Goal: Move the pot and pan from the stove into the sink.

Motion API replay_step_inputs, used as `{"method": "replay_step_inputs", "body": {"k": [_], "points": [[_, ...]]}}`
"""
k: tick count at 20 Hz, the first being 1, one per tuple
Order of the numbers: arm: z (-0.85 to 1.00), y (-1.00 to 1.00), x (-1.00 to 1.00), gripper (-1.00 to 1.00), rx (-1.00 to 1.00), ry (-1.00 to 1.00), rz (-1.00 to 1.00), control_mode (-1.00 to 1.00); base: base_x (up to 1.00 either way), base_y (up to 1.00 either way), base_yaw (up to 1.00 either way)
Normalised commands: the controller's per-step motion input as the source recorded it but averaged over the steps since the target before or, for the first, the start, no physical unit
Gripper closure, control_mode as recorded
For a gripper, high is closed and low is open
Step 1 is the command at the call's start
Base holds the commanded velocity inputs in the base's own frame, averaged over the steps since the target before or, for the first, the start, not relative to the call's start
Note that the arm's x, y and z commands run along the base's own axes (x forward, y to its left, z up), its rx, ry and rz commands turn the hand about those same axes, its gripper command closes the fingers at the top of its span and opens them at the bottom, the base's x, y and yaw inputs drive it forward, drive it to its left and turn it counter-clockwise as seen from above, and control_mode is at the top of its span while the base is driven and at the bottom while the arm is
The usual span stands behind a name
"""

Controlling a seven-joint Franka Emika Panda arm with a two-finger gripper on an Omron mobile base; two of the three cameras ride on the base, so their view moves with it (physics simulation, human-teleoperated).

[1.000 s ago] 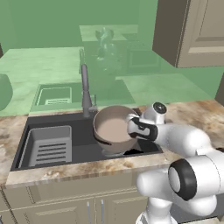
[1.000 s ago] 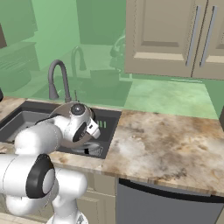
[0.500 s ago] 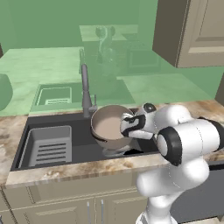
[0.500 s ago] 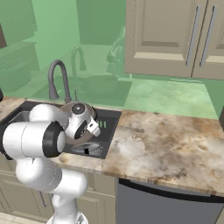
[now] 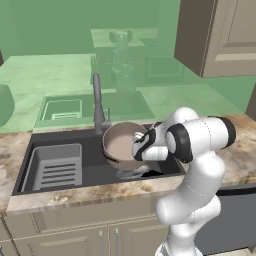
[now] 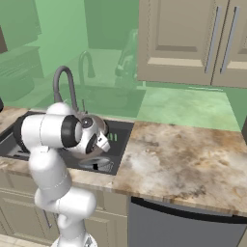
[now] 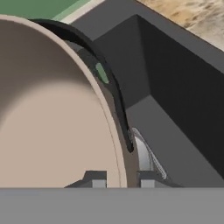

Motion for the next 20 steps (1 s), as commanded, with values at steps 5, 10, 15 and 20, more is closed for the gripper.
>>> {"method": "replay_step_inputs", "body": {"k": [5,10,15,20], "points": [[-0.25,0.16,0.40,1.00,-0.01,0.01,-0.05,-1.00,0.00,0.00,0.00],[-0.27,0.14,0.35,1.00,-0.01,0.01,-0.05,-1.00,0.00,0.00,0.00],[-0.08,0.11,0.27,1.00,0.00,0.01,-0.05,-1.00,0.00,0.00,0.00],[0.13,0.13,0.19,-1.00,0.00,0.04,-0.08,-1.00,0.00,0.00,0.00]]}}
